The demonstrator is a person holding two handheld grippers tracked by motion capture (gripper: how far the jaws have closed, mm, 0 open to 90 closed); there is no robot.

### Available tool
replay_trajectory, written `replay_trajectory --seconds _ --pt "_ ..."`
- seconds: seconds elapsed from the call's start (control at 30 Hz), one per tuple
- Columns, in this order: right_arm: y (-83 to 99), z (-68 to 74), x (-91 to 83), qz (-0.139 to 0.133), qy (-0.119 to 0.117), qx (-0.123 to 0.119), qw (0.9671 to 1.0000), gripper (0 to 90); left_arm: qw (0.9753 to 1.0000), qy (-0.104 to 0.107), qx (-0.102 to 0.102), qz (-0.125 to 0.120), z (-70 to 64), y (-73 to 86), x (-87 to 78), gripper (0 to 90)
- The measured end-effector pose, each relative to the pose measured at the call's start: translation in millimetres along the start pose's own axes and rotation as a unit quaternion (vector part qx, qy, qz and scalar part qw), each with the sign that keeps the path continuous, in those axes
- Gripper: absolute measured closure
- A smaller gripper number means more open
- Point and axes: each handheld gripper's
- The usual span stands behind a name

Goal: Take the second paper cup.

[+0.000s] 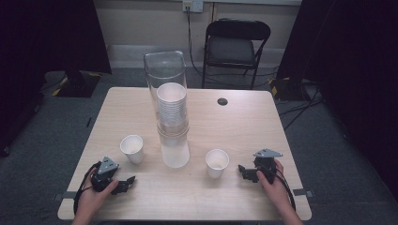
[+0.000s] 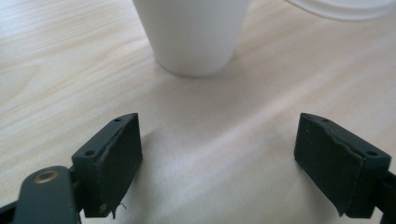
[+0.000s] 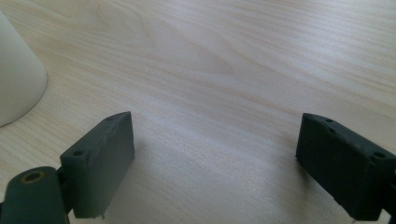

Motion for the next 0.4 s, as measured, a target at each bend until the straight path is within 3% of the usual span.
replay_trajectory --seconds 0.4 --pt "0.0 -0.1 -0.1 0.0 0.0 0.0 1.0 11.0 1.0 0.005 0.005 0.004 -1.6 0.9 -0.5 12.8"
Point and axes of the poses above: each handheld gripper's, and its own axes: x roughly forward along the jaws, y roughly out of its underside, z roughly to its left, and after that the axes turned 15 degrees about y, right-handed
